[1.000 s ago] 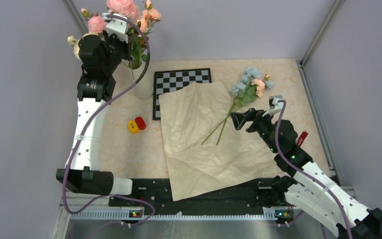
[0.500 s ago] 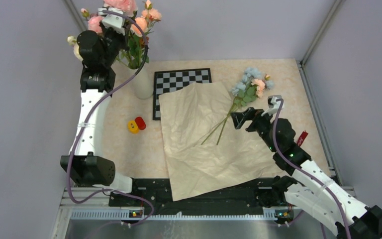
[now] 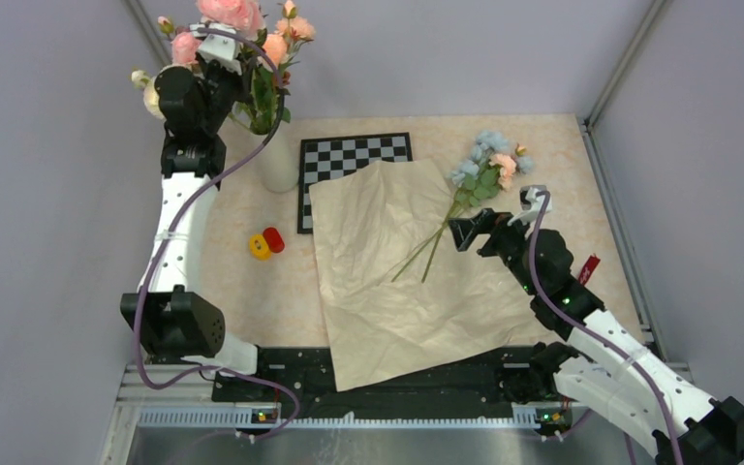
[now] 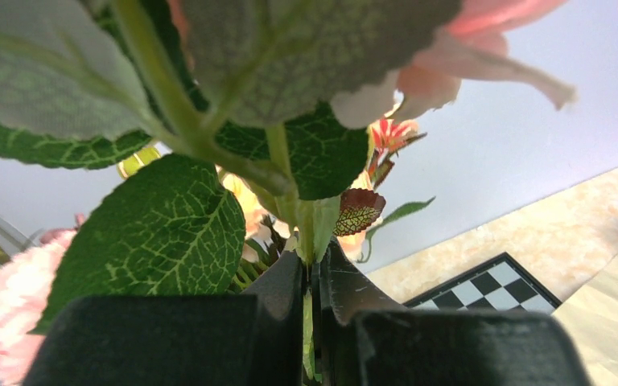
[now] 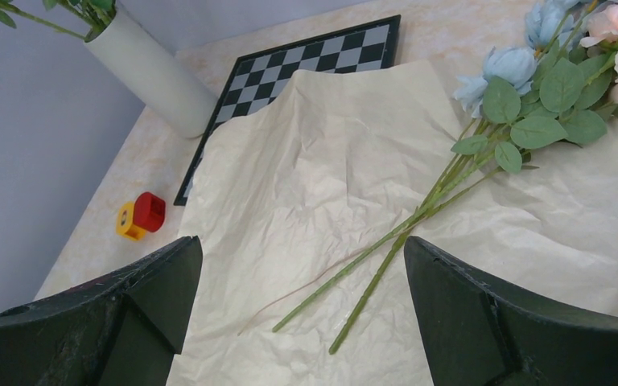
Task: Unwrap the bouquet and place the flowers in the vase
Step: Insert the fake flower into the vase.
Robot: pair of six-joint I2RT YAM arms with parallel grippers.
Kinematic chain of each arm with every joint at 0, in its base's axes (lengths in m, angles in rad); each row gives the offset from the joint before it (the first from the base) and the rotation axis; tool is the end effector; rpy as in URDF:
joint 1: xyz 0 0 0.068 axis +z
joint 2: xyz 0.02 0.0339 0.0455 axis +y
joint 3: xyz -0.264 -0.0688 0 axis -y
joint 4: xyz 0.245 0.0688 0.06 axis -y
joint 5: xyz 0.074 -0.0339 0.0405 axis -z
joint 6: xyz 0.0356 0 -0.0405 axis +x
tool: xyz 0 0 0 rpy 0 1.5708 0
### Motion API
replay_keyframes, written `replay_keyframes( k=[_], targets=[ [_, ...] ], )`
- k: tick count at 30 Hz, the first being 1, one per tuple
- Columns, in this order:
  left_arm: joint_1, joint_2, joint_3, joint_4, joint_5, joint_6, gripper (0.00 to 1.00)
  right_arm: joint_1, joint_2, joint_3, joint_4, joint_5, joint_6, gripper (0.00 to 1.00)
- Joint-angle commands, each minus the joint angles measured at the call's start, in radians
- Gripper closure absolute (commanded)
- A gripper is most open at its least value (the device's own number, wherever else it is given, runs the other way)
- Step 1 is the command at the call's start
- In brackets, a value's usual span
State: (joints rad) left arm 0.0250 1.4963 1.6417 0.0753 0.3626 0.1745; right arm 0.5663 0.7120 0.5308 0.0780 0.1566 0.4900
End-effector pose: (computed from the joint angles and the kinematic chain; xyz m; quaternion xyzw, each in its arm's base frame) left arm 0.3390 -0.0042 0.4951 0.1863 0.6025 -0.0357 0.7753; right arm 0.1553 0.0922 0.2896 0.0241 0.7418 0.2863 0.6059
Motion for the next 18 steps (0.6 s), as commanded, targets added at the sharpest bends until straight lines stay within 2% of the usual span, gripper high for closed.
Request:
replay_keyframes(
  k=[1,18],
  targets=[
    [0.006,-0.010,-0.049,0.069,0.016,-0.024,1.00,-0.011,0.000,0.033,0.029,0.006,0.007,0.01],
    [0.012,0.012,-0.209,0.136,-0.020,-0.049,1.00,-0.011,-0.026,0.027,0.011,0.001,0.028,0.01]
  ],
)
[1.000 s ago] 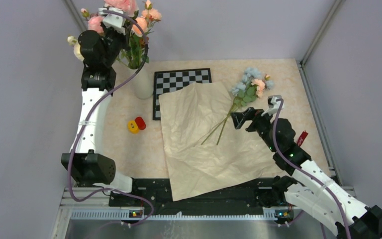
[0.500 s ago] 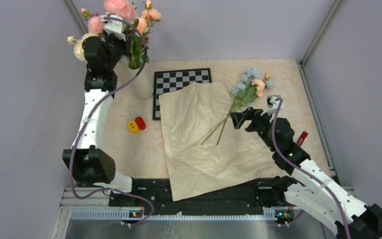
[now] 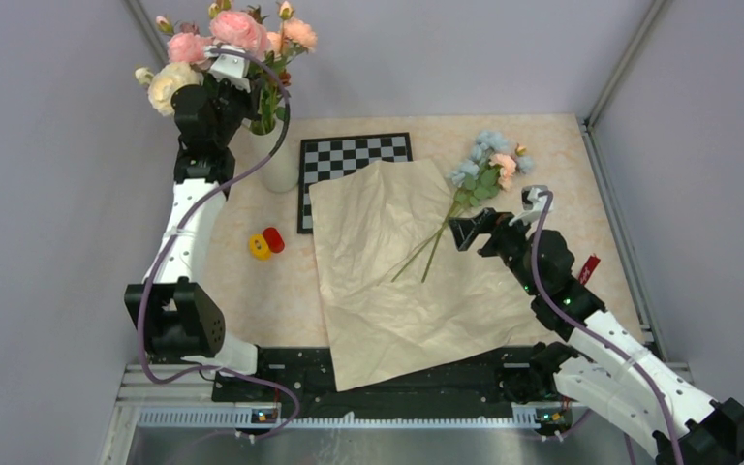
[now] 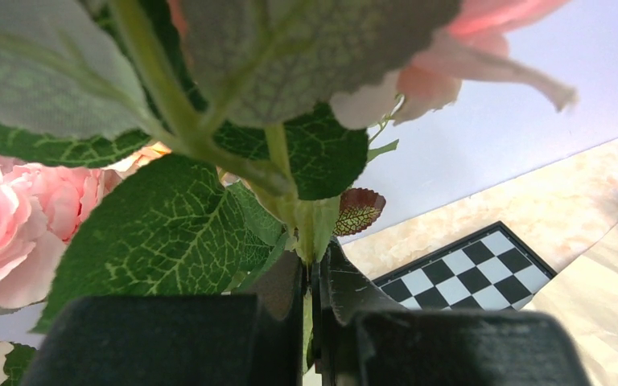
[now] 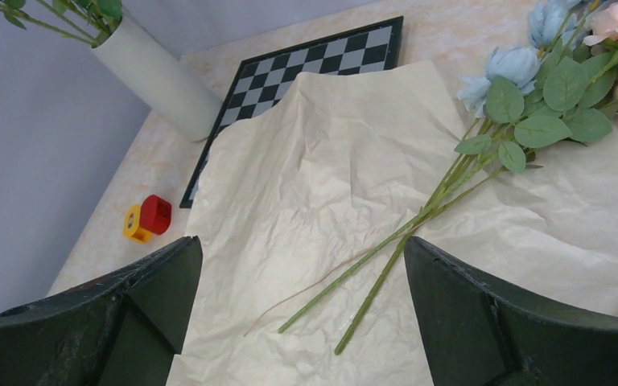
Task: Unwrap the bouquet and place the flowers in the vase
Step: Insert the fake flower into the vase.
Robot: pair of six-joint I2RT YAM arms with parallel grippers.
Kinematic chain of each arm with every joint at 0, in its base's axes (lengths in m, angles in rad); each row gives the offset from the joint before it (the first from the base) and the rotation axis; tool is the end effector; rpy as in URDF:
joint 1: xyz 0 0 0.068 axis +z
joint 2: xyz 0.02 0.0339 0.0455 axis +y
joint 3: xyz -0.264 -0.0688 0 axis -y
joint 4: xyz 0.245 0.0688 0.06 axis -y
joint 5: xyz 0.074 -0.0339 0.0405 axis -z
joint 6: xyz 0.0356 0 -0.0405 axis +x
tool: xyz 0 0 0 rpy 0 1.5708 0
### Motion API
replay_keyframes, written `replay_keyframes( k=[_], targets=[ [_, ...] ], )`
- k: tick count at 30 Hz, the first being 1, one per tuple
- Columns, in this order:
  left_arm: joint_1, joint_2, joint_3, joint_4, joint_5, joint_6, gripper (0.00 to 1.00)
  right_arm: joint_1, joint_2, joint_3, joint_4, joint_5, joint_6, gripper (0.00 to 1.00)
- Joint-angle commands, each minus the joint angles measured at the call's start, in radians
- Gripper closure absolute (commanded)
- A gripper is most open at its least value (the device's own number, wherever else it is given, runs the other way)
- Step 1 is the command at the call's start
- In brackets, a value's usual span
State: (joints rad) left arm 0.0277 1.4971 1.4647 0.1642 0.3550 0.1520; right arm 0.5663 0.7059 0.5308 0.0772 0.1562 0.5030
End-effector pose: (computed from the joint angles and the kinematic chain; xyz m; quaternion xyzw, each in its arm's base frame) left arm 0.3540 -0.0026 0.4429 0.1728 0.6392 -0.0495 0.7478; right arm 0.1544 0.0916 0.2905 0.0290 0.7399 0.2915 0.6056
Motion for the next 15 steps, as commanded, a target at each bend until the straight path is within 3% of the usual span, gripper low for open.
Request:
replay_keyframes(
  k=[1,15],
  targets=[
    [0.010,0.013,-0.039,0.054,-0.013,-0.031,1.00,-0.011,-0.021,0.026,0.012,0.002,0.016,0.01],
    [0.010,0.026,-0.136,0.088,-0.021,-0.065,1.00,-0.011,-0.026,0.014,0.019,-0.005,0.025,0.01]
  ],
)
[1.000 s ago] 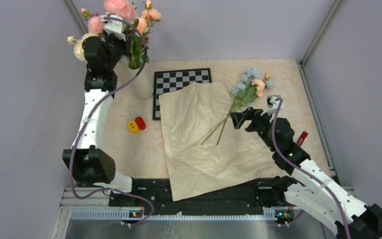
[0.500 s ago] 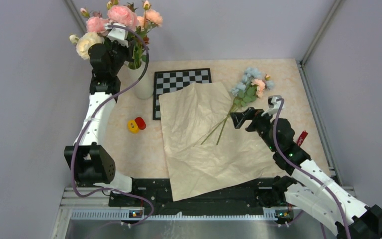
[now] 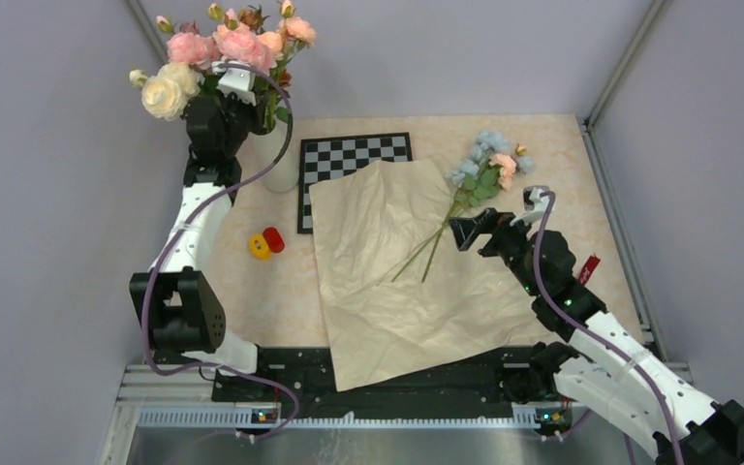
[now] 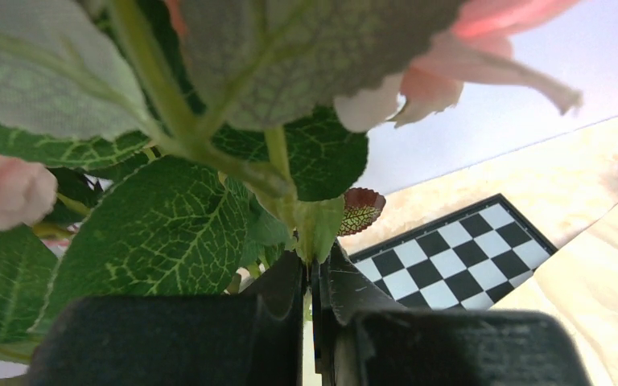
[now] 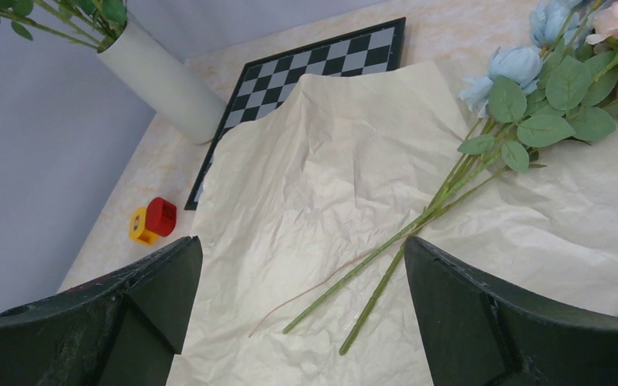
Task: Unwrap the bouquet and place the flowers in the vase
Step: Insert the fake flower into the vase.
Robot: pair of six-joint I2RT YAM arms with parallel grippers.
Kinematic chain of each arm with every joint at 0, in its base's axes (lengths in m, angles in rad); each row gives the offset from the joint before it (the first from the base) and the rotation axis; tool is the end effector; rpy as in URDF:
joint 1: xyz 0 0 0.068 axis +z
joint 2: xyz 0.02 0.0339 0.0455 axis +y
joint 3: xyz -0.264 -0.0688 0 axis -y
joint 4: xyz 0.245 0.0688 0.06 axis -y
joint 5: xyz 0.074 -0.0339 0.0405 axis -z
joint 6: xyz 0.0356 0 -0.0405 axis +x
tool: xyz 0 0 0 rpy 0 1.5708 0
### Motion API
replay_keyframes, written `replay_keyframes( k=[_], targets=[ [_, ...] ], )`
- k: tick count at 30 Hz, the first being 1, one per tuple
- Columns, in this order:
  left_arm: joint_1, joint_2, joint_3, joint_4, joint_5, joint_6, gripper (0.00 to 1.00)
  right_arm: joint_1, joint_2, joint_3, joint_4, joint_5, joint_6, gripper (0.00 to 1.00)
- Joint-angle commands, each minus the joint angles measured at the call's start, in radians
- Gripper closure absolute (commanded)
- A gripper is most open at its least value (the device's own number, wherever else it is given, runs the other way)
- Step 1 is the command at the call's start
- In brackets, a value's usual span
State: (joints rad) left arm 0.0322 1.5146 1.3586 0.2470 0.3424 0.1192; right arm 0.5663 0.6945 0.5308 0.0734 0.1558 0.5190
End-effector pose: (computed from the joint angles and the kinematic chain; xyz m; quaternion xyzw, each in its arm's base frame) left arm 0.3638 -0.0002 0.4081 0.1546 0.6583 -0.0595 0.7343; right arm 0.1527 0.0905 0.2919 0.0351 0.7371 0.2980 0.6055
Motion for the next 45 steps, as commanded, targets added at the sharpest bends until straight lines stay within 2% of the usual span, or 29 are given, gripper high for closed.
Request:
replay_keyframes(
  k=[1,22,26,33,40,43,45],
  targets=[
    [0.006,0.009,-0.039,0.008,-0.011,-0.032,1.00,-0.011,-0.015,0.013,0.024,-0.006,0.011,0.01],
    [0.008,0.055,-0.102,-0.001,-0.059,-0.016,0.98,-0.011,-0.019,-0.002,0.032,-0.010,0.019,0.01],
    [0.007,0.063,-0.099,-0.009,-0.069,-0.013,0.94,-0.011,-0.020,-0.003,0.034,-0.010,0.021,0.01],
    [0.008,0.067,-0.088,-0.016,-0.074,-0.016,0.80,-0.011,-0.020,-0.006,0.035,-0.010,0.022,0.01],
    [0.007,0.064,-0.079,-0.026,-0.069,-0.017,0.73,-0.011,-0.017,-0.006,0.039,-0.015,0.025,0.01],
    [0.006,0.061,-0.079,-0.026,-0.070,-0.018,0.66,-0.011,-0.014,-0.006,0.041,-0.017,0.025,0.01],
    [0.006,0.061,-0.079,-0.027,-0.074,-0.021,0.53,-0.011,-0.012,-0.006,0.043,-0.020,0.026,0.01]
  ],
)
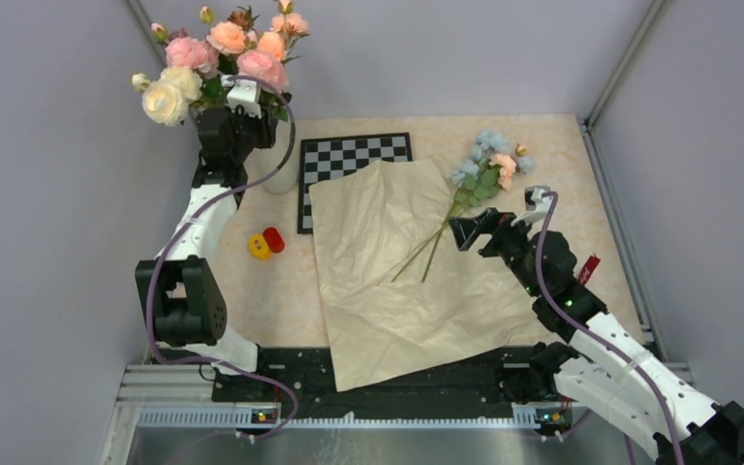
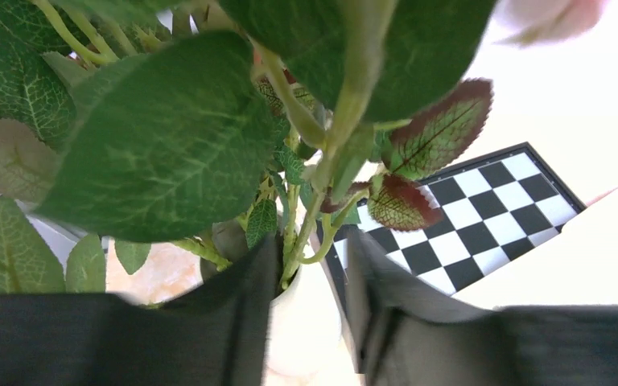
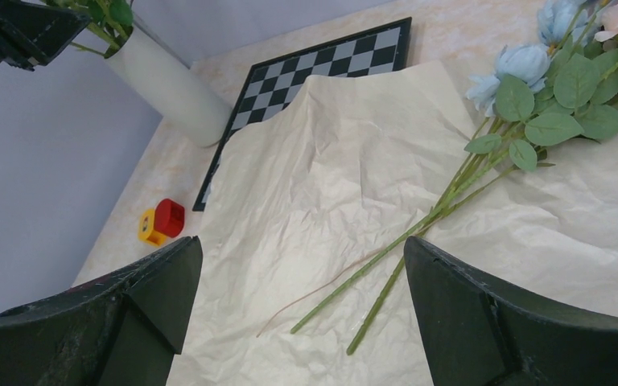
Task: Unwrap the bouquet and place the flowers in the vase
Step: Insert the fake flower into the vase.
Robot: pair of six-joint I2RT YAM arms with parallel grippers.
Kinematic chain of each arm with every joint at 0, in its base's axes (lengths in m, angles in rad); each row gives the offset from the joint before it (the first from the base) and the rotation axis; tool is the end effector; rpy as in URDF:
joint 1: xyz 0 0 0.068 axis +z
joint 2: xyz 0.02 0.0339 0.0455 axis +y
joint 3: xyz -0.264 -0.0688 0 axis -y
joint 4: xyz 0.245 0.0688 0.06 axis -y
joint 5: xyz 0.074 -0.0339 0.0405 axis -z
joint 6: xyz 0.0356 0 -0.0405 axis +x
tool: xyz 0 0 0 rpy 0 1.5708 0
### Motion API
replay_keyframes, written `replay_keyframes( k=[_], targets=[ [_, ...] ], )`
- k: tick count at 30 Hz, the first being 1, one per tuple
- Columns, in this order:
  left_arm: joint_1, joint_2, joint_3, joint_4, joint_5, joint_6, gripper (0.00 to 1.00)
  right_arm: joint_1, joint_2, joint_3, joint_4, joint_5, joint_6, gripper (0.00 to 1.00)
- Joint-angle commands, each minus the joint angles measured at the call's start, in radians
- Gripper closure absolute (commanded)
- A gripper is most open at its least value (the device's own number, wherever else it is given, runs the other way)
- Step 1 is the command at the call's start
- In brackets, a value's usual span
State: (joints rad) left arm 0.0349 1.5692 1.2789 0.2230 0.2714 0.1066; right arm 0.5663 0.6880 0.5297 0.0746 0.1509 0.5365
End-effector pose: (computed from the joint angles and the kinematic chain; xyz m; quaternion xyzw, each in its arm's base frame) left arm 0.3797 0.0037 0.3576 0.1183 0.7200 -0.0507 0.6819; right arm 0.1516 0.0901 0.2926 0.0401 0.7347 0.3063 0.6040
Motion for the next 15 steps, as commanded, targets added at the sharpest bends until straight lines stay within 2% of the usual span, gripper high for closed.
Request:
replay_keyframes(
  k=[1,10,15],
  targets=[
    [0.005,0.006,0.000,-0.004,-0.004,-0.011,0.51,-0.011,-0.005,-0.005,0.043,-0.016,0.009,0.01],
    [0.005,-0.010,-0.008,-0.009,-0.007,-0.016,0.32,-0.011,-0.005,-0.004,0.042,-0.023,0.011,0.01],
    [0.005,-0.027,-0.022,-0.007,-0.008,-0.023,0.13,-0.011,-0.006,-0.004,0.043,-0.030,0.014,0.01]
  ],
)
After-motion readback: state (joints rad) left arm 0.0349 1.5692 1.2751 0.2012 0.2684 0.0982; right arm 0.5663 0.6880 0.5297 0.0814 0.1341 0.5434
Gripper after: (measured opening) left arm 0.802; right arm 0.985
